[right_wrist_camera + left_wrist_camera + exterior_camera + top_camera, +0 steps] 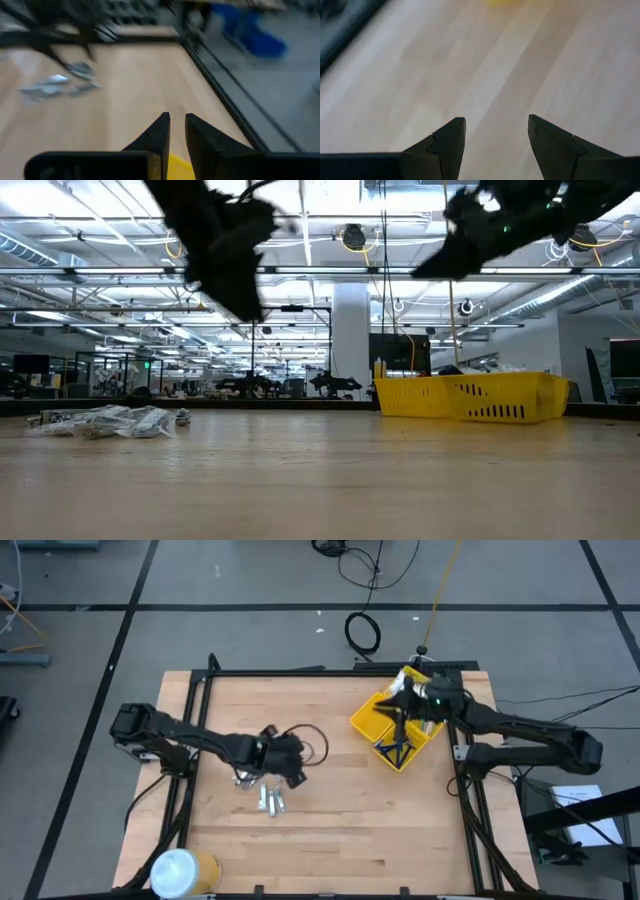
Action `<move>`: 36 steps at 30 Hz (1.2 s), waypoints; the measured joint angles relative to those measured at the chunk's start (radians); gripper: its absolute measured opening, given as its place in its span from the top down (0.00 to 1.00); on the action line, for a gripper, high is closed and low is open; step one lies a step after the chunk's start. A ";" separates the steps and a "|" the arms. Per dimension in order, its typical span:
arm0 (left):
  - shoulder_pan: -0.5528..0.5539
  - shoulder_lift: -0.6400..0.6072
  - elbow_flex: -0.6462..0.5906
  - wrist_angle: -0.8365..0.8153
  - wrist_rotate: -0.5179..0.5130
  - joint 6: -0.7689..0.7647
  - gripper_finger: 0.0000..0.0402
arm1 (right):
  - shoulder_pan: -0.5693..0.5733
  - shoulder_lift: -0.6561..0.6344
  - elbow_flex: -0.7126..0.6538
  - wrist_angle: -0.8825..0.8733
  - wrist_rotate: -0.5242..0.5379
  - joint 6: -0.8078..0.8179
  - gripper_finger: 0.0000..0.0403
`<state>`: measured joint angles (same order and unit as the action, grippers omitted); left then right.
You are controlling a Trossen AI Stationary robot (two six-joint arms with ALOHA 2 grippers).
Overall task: Pick & Place Travel size toiletries
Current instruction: Put the nail cutter into the bottom left yellow bin
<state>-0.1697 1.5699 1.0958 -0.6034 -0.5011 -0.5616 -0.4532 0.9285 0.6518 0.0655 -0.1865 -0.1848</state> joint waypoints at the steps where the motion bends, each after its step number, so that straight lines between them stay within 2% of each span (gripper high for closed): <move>1: -0.012 0.001 0.000 -0.072 0.003 -0.064 0.47 | 0.044 -0.005 0.000 0.025 0.000 -0.014 0.86; 4: -0.053 0.014 0.000 -0.296 0.009 -0.285 0.47 | 0.167 -0.008 0.000 0.095 0.001 -0.034 0.82; 7: -0.097 0.011 -0.002 -0.488 -0.020 -0.525 0.47 | 0.277 -0.008 0.000 0.151 -0.001 -0.014 0.72; 10: -0.153 -0.030 -0.027 -0.563 -0.053 -0.678 0.47 | 0.372 -0.008 0.000 0.166 0.001 -0.010 0.59; 14: -0.213 -0.109 -0.109 -0.516 0.016 -0.735 0.47 | 0.452 -0.008 0.000 0.186 0.000 -0.007 0.45; 17: -0.234 -0.144 -0.189 -0.494 0.059 -0.821 0.47 | 0.486 -0.008 0.000 0.191 0.003 -0.008 0.41; 24: -0.252 -0.206 -0.376 -0.355 0.137 -0.968 0.47 | 0.504 -0.008 0.000 0.192 0.002 -0.011 0.43; 28: -0.249 -0.217 -0.433 -0.228 0.165 -0.942 0.47 | 0.505 -0.008 0.000 0.191 0.002 -0.011 0.45; 36: -0.206 -0.216 -0.534 -0.174 0.167 -0.974 0.47 | 0.504 -0.008 0.000 0.187 0.002 0.001 0.46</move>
<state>-0.3761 1.3541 0.5620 -0.7770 -0.3338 -1.5357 0.0509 0.9207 0.6518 0.2528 -0.1844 -0.1840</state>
